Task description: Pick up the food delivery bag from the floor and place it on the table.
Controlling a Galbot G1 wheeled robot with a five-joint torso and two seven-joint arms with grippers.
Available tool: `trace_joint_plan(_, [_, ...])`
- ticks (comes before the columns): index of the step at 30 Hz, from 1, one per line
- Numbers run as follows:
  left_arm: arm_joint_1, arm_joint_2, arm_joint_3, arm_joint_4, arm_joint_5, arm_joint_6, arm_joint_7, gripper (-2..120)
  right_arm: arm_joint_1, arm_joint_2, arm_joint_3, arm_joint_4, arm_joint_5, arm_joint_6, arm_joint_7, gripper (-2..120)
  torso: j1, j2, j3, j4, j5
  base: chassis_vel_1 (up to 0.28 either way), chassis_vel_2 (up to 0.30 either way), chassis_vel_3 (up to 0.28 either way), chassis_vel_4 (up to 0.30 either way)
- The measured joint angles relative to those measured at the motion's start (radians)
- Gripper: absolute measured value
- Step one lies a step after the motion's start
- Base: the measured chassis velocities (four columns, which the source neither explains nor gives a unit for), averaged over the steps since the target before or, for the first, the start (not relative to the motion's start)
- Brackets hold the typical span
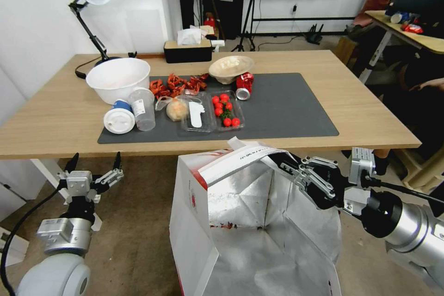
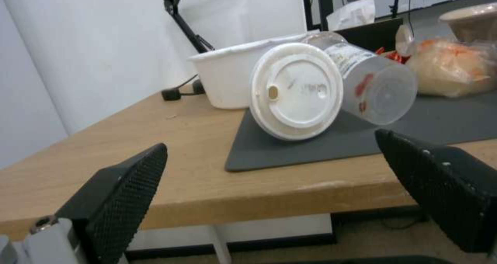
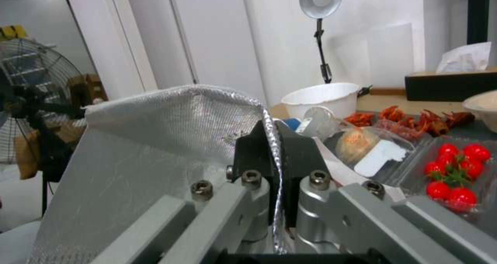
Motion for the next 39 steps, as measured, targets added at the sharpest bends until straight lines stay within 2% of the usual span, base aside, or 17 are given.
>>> trace_joint_plan(23, [-0.002, -0.004, 0.006, -0.001, 0.0, -0.003, -0.005, 100, -0.005, 0.004, 0.0, 0.0, -0.004, 0.003, -0.015, 0, 0.048, 0.109, 0.062, 0.0, 0.0, 0.0, 0.0, 0.0, 0.0])
trace_joint_plan(29, [-0.006, -0.003, 0.014, 0.006, -0.01, -0.033, -0.004, 100, -0.004, 0.004, -0.001, -0.002, -0.008, 0.004, -0.021, 0, 0.061, 0.14, 0.08, -0.0001, -0.0001, 0.0, 0.0, 0.0, 0.0])
trace_joint_plan(39, [-0.02, -0.003, 0.025, 0.008, -0.012, -0.033, -0.005, 100, -0.002, -0.001, 0.0, -0.008, -0.008, 0.007, -0.026, 0, 0.064, 0.147, 0.084, 0.0, 0.0, 0.0, 0.0, 0.0, 0.0])
